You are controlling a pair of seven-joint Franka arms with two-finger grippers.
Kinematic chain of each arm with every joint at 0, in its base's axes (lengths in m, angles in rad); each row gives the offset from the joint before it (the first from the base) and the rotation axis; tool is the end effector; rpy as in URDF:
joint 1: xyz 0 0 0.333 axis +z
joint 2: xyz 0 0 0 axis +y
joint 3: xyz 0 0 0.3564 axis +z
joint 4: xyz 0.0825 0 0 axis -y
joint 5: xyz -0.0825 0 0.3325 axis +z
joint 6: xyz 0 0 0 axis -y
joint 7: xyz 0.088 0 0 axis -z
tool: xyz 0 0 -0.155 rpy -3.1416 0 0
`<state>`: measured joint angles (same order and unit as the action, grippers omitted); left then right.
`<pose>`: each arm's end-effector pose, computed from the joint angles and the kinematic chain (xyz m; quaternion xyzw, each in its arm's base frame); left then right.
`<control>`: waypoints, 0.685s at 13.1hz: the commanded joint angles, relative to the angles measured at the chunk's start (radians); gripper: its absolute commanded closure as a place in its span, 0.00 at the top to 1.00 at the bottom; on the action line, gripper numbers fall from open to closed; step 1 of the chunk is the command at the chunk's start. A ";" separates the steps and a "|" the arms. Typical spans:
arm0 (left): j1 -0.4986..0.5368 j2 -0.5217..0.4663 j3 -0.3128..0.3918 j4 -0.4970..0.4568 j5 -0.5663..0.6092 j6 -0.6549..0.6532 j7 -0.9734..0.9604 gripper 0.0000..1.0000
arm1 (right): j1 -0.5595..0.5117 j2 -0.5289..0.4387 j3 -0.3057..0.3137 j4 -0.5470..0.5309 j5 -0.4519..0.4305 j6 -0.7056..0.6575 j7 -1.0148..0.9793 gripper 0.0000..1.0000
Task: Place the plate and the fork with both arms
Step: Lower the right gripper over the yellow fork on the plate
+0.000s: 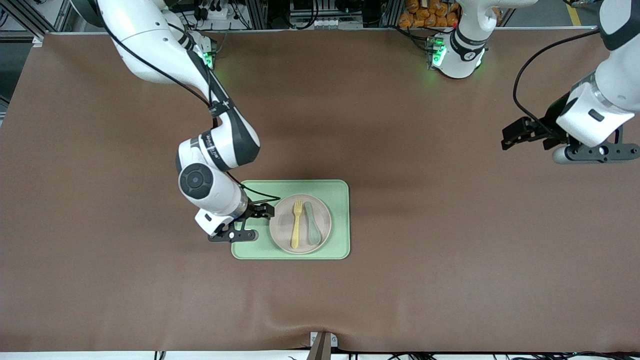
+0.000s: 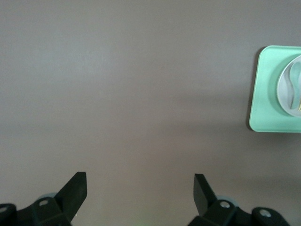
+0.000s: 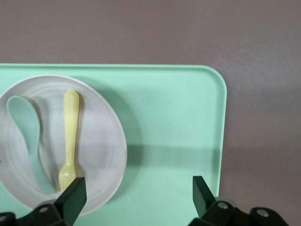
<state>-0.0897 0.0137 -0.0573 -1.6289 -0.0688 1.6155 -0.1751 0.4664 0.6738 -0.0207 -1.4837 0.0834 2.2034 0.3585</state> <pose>0.5017 -0.0846 0.5897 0.9992 0.0160 -0.0189 0.0321 0.6319 0.3116 0.2941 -0.9991 -0.0221 -0.0104 0.0346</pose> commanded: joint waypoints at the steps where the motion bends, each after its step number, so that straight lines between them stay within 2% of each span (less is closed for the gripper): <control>1: 0.018 -0.124 -0.009 -0.155 0.023 0.059 -0.014 1.00 | 0.046 0.067 -0.010 0.088 -0.111 -0.002 0.043 1.00; 3: 0.019 -0.106 -0.009 -0.141 0.024 0.087 -0.017 1.00 | 0.066 0.085 -0.010 0.094 -0.122 0.007 0.112 1.00; 6: 0.022 -0.080 -0.006 -0.100 0.032 0.092 -0.032 1.00 | 0.078 0.125 -0.008 0.094 -0.119 0.091 0.184 1.00; 8: 0.022 -0.072 -0.004 -0.085 0.076 0.096 -0.032 1.00 | 0.090 0.138 -0.008 0.094 -0.119 0.117 0.214 1.00; 9: 0.022 -0.066 -0.004 -0.075 0.086 0.096 -0.032 1.00 | 0.090 0.144 -0.008 0.097 -0.116 0.118 0.217 0.89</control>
<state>-0.0740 -0.0681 -0.0544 -1.7380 -0.0187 1.7098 -0.1887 0.5437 0.7917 -0.0217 -1.4273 -0.0077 2.3228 0.5333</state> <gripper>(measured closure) 0.000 0.004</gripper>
